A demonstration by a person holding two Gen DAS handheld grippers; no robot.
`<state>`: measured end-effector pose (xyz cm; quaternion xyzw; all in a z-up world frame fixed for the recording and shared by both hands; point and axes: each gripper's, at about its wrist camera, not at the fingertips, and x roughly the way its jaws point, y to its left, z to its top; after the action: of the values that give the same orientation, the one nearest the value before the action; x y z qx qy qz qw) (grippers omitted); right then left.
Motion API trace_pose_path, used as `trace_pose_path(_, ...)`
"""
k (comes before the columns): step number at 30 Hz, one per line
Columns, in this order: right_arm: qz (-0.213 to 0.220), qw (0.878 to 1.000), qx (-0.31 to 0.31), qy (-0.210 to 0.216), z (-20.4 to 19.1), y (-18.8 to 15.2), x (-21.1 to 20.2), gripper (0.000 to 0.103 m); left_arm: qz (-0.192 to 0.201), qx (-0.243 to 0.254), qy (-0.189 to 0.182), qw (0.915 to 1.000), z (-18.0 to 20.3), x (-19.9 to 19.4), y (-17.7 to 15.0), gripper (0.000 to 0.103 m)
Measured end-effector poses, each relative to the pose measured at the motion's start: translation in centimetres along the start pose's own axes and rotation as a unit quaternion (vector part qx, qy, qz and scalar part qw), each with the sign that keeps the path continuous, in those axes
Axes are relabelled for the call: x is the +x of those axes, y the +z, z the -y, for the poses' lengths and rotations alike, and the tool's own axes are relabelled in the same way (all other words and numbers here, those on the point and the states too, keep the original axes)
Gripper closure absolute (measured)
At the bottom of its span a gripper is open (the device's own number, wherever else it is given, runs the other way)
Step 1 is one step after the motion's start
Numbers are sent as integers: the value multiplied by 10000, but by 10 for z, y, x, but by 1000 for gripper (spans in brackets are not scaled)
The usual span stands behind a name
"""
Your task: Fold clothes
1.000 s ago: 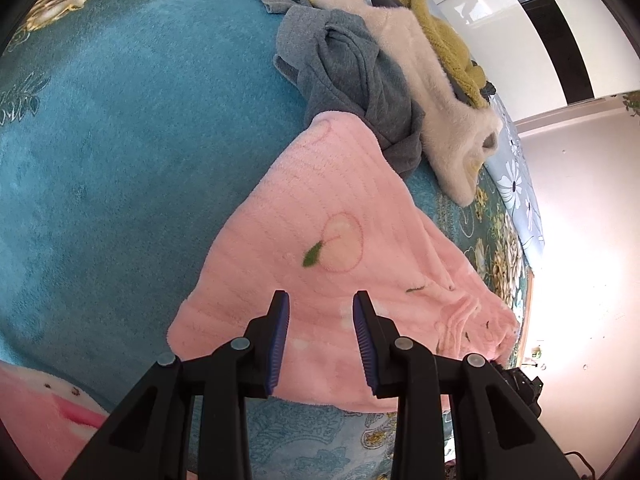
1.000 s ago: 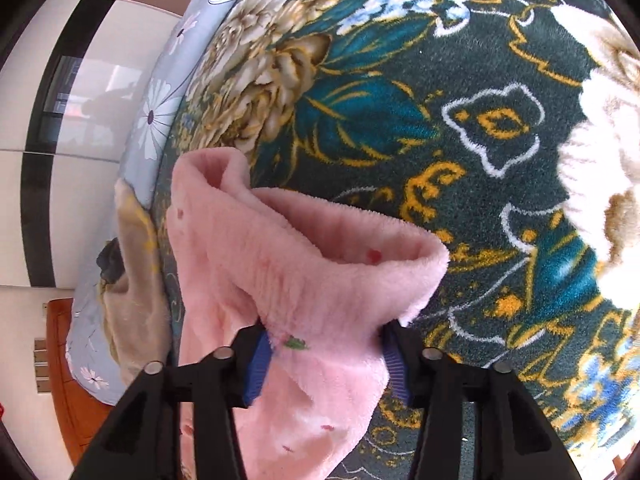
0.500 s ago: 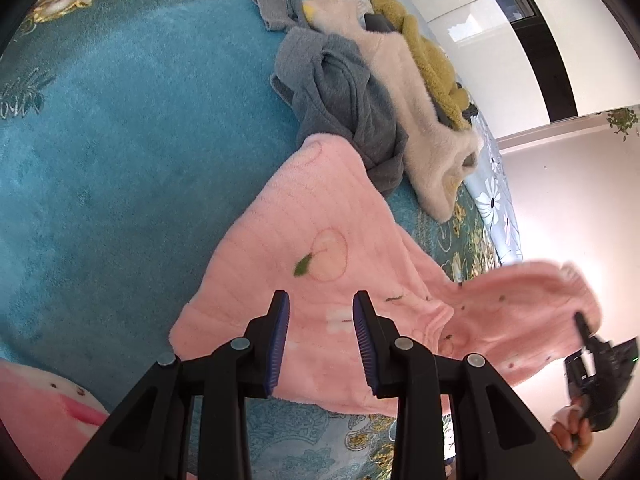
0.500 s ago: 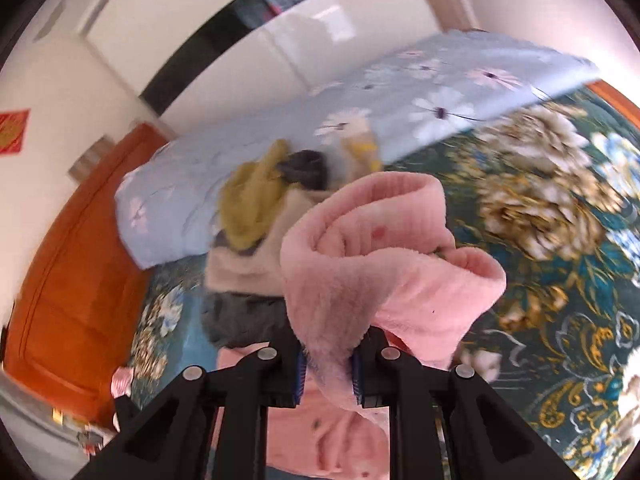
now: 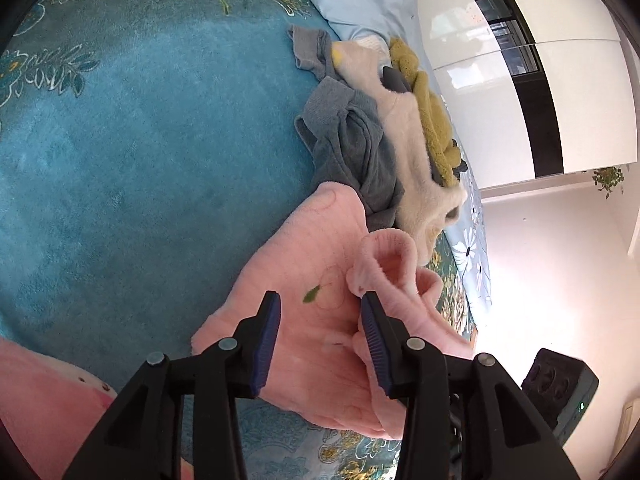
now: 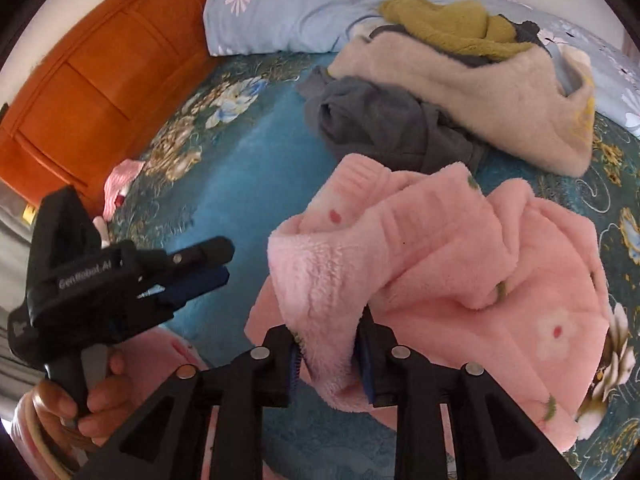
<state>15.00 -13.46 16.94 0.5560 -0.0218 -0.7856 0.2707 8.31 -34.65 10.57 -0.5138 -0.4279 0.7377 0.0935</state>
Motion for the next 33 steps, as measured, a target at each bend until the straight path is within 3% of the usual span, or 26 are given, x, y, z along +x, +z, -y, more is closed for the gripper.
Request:
trace_pose_path(3, 44, 9987, -169, 486, -1, -6, -15, 46, -61, 87, -23, 9999, 4, 3, 1, 57)
trace_pose_path(6, 211, 9972, -193, 694, 10, -10, -33, 45, -65, 291, -170, 9994, 14, 3, 1, 55)
trace_pose_path(8, 378, 9977, 167, 537, 37, -10, -41, 44, -148, 715, -280, 9969, 34, 8, 0, 47)
trace_pose_path(12, 470, 9921, 1134, 271, 98, -15, -46, 44, -591, 1799, -298, 9815, 88, 40, -7, 41)
trace_pose_path(15, 426, 9848, 1656, 308, 127, -23, -44, 44, -960, 2380, 222, 9662, 108, 80, -13, 35)
trace_pose_path(17, 389, 9818, 1826, 333, 139, -26, -41, 44, -1219, 2407, 561, 9613, 109, 106, -14, 35)
trace_pose_path(19, 325, 9821, 1832, 280, 144, -27, -37, 44, -1508, 2308, 538, 9597, 110, 123, -16, 35)
trace_pose_path(21, 277, 9816, 1867, 277, 149, -29, -32, 44, -1587, 2498, 338, 9546, 121, 129, -23, 35)
trace_pose_path(24, 203, 9786, 2024, 324, 159, -30, -25, 44, -1751, 2726, 394, 9452, 127, 140, -29, 36)
trace_pose_path(25, 183, 9774, 2079, 339, 161, -30, -23, 44, -1777, 2643, 393, 9471, 123, 143, -28, 43)
trace_pose_path(26, 174, 9762, 2129, 364, 165, -31, -21, 44, -1795, 2516, 383, 9503, 118, 145, -28, 67)
trace_pose_path(28, 199, 9746, 2194, 411, 169, -32, -22, 44, -1765, 2333, 343, 9556, 111, 145, -28, 89)
trace_pose_path(32, 239, 9730, 2241, 500, 174, -31, -24, 44, -1302, 2356, -200, 9629, 120, 108, -26, 93)
trace_pose_path(33, 232, 9729, 2240, 529, 175, -31, -23, 44, -1129, 2266, -584, 9657, 125, 91, -21, 93)
